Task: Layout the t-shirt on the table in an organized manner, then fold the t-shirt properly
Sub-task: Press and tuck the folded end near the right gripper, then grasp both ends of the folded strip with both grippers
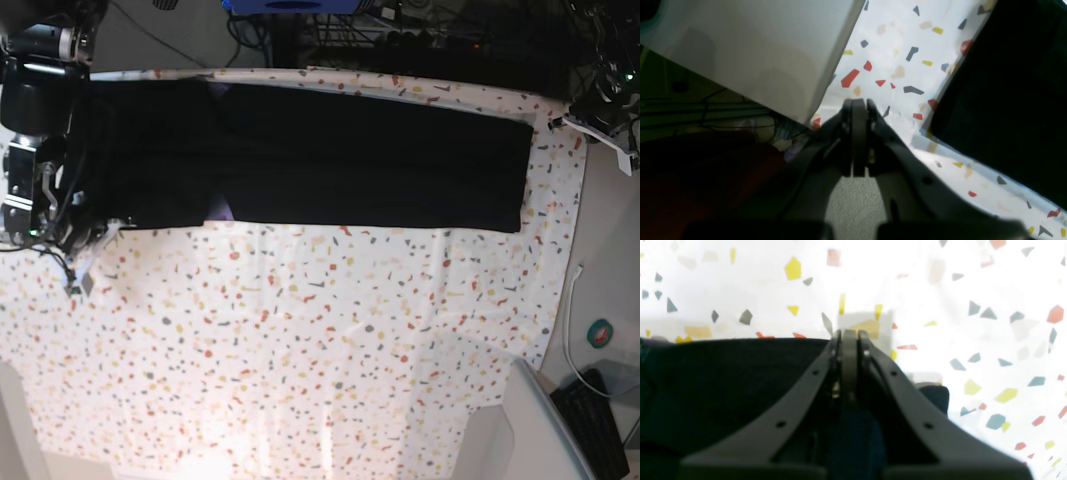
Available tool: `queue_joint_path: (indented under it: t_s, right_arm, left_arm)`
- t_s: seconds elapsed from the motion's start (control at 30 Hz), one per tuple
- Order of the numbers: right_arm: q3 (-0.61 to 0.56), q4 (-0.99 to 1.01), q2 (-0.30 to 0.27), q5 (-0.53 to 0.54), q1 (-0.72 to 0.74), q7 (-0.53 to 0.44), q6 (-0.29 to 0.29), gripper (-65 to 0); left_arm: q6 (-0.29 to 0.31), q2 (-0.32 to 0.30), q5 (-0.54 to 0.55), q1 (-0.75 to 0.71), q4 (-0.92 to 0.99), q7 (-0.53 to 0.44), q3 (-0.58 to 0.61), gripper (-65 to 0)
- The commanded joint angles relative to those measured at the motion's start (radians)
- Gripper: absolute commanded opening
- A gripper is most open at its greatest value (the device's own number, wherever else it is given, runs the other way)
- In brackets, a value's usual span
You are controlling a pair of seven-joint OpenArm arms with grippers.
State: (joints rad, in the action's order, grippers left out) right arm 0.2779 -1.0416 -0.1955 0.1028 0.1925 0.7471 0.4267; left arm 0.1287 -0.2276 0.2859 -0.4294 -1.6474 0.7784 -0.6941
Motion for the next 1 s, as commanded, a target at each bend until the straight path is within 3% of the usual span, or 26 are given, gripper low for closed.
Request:
queue_joint_path:
  t_s: [0.0,0.27,0.53,0.8,0.97]
  right_arm:
    - [0.007,-0.038,-0.009,0.008,0.019,-0.013,0.001,-65.0]
    - [0.008,-0.305,0.001,0.012,-0.087,0.131,0.001,-65.0]
    - [0.008,-0.616,0.077,0.012,-0.285,0.248,0.001,-65.0]
    - [0.01,-0.859,0.161,0.01,-0.502,0.269,0.001,-65.0]
    - [0.008,-0.871,0.179,0.012,-0.56,0.26,0.001,-65.0]
  left_arm:
    - [-0.005,-0.016,-0.001,-0.001,-0.015,-0.012,-0.008,-65.0]
    - [-0.005,-0.016,-0.003,0.002,-0.015,-0.012,-0.009,-65.0]
    - [-0.005,-0.017,-0.003,0.008,-0.015,-0.012,-0.009,-65.0]
    - [-0.005,-0.019,-0.003,0.008,-0.015,-0.012,-0.008,-65.0]
    - [-0.005,-0.022,-0.003,0.008,-0.015,-0.012,-0.005,-65.0]
